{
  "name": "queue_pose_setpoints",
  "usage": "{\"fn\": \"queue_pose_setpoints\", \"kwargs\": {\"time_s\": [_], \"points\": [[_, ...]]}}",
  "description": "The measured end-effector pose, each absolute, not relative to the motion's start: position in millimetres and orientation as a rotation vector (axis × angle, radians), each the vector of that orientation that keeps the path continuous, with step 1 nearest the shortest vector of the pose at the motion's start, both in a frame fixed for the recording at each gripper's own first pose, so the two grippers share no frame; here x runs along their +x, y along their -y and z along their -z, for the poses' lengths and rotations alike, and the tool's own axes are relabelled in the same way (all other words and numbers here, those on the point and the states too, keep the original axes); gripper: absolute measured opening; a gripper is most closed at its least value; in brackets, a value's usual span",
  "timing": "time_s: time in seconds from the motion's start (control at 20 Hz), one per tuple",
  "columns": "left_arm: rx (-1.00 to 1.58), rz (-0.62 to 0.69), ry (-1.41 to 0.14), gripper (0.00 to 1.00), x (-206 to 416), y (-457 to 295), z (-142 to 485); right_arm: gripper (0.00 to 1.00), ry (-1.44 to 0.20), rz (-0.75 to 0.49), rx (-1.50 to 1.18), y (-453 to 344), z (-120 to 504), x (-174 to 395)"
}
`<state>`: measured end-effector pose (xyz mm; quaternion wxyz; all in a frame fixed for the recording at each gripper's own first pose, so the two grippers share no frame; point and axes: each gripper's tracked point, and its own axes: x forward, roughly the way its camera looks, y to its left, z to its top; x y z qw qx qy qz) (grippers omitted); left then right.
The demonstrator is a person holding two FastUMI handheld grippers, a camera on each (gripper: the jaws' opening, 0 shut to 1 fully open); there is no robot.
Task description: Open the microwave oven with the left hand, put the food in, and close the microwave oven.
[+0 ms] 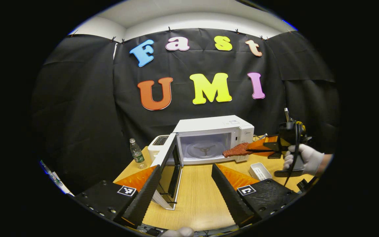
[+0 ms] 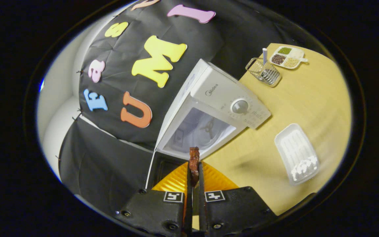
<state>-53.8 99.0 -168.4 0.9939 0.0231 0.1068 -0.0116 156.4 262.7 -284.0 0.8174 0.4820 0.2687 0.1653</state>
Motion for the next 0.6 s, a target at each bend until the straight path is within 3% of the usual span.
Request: {"fn": "queue_pose_setpoints", "kwargs": {"time_s": [0.6], "points": [[0.103,0.039,-0.209,0.95,-64,-138,188,0.1,-0.35,-0.047,1.241,-364,353,282]]}}
